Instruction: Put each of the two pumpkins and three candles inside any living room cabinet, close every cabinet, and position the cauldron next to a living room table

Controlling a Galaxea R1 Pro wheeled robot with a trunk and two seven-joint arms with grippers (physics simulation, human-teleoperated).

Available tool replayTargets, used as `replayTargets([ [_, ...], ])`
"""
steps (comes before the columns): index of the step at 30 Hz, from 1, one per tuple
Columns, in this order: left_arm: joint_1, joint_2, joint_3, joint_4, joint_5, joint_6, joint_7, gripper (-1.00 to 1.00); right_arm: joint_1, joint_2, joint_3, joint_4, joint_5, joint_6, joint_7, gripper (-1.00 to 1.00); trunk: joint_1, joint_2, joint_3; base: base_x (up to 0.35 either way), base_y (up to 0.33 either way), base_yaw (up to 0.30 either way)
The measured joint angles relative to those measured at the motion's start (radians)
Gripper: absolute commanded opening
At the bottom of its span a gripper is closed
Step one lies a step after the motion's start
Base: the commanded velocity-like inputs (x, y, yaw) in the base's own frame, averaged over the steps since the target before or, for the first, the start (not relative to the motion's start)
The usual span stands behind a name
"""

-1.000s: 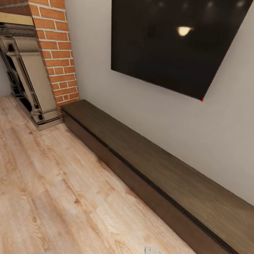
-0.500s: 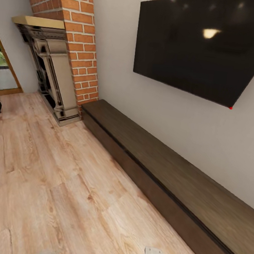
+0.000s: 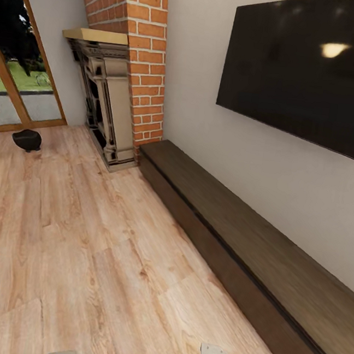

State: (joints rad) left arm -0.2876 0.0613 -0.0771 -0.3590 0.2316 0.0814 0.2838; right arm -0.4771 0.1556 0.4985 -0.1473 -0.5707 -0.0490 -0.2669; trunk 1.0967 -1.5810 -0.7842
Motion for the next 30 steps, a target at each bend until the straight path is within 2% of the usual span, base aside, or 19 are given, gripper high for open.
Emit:
replayTargets([
  [30, 0.000, -0.005, 0.000, 0.002, 0.002, 0.000, -0.002, 1.00, 0.000, 0.005, 0.000, 0.000, 0.000, 0.000, 0.000, 1.00, 0.000, 0.000, 0.000, 0.000, 0.000, 0.291],
])
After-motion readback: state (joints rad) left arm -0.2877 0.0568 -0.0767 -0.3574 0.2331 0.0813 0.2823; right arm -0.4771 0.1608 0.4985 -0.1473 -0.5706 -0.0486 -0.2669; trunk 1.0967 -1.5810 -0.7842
